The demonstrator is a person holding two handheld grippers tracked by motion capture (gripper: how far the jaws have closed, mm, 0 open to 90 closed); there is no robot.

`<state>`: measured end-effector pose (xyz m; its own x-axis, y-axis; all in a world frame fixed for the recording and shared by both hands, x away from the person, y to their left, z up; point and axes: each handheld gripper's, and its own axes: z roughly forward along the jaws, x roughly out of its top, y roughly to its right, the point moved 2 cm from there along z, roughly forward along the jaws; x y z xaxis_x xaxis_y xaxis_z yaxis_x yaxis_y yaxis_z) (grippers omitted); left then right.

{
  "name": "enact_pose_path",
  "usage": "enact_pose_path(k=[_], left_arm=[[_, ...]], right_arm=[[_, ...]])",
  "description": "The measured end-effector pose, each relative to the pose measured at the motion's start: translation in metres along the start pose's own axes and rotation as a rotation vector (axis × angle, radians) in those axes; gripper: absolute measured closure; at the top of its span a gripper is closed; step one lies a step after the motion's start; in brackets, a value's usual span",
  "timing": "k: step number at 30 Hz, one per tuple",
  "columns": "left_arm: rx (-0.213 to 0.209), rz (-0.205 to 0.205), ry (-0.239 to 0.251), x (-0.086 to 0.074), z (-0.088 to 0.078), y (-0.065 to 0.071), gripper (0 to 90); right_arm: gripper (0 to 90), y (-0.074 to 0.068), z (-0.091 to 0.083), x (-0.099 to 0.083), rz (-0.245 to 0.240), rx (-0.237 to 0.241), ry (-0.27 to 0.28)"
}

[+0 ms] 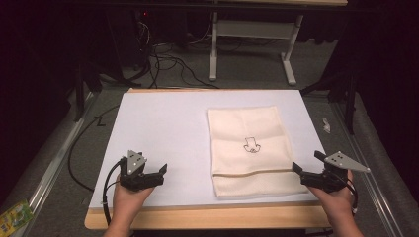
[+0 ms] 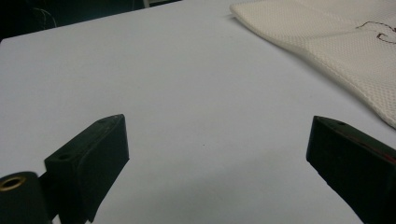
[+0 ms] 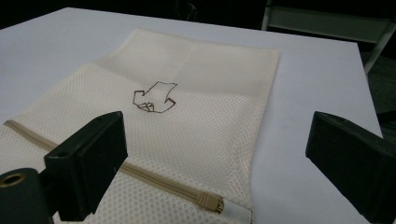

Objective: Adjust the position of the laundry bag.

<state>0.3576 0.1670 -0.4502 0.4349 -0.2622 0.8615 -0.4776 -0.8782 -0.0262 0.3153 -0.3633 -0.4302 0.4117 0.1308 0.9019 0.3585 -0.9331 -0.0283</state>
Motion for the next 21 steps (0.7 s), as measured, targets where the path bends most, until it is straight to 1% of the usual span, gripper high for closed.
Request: enact_pose_path(k=[3,5,6,8,10,12,14,17,18,19,20,21], left_arm=[[0.0,-0.019,0.01,0.0,0.001,-0.001,5.8],[0.004,-0.024,0.015,0.0,0.001,-0.001,5.8],[-0.002,-0.034,0.023,0.001,0.0,-0.001,5.8],[-0.017,-0.039,0.029,0.001,0.0,0.0,7.0],[-0.027,-0.024,0.03,0.001,0.001,0.003,10.2],[-0.046,-0.012,0.017,0.001,0.004,0.008,12.4],[-0.074,-0.006,0.009,0.002,0.008,0.013,13.9],[-0.097,0.009,0.007,0.004,0.015,0.02,14.7],[-0.1,0.012,0.006,0.005,0.017,0.023,14.8],[-0.104,0.022,0.004,0.006,0.019,0.024,15.0],[-0.105,0.029,0.0,0.006,0.021,0.026,15.1],[-0.107,0.037,-0.006,0.006,0.022,0.027,15.1]], right_arm=[[5.6,0.003,-0.001,-0.001,0.015,-0.007,0.002],[5.7,0.004,-0.002,-0.001,0.017,-0.009,0.001],[5.8,0.006,-0.002,-0.002,0.02,-0.011,0.002],[6.8,0.008,-0.001,-0.003,0.02,-0.018,0.0],[7.1,0.01,0.0,-0.003,0.015,-0.017,-0.007],[7.3,0.011,0.0,-0.004,0.018,-0.014,-0.012],[7.5,0.013,-0.001,-0.005,0.018,-0.016,-0.013],[7.2,0.014,-0.001,-0.007,0.022,-0.021,-0.029],[8.5,0.015,-0.001,-0.009,0.028,-0.018,-0.039],[12.7,0.016,-0.001,-0.01,0.031,-0.021,-0.05],[17.8,0.016,-0.001,-0.012,0.038,-0.036,-0.062],[21.1,0.018,-0.001,-0.014,0.042,-0.04,-0.067]])
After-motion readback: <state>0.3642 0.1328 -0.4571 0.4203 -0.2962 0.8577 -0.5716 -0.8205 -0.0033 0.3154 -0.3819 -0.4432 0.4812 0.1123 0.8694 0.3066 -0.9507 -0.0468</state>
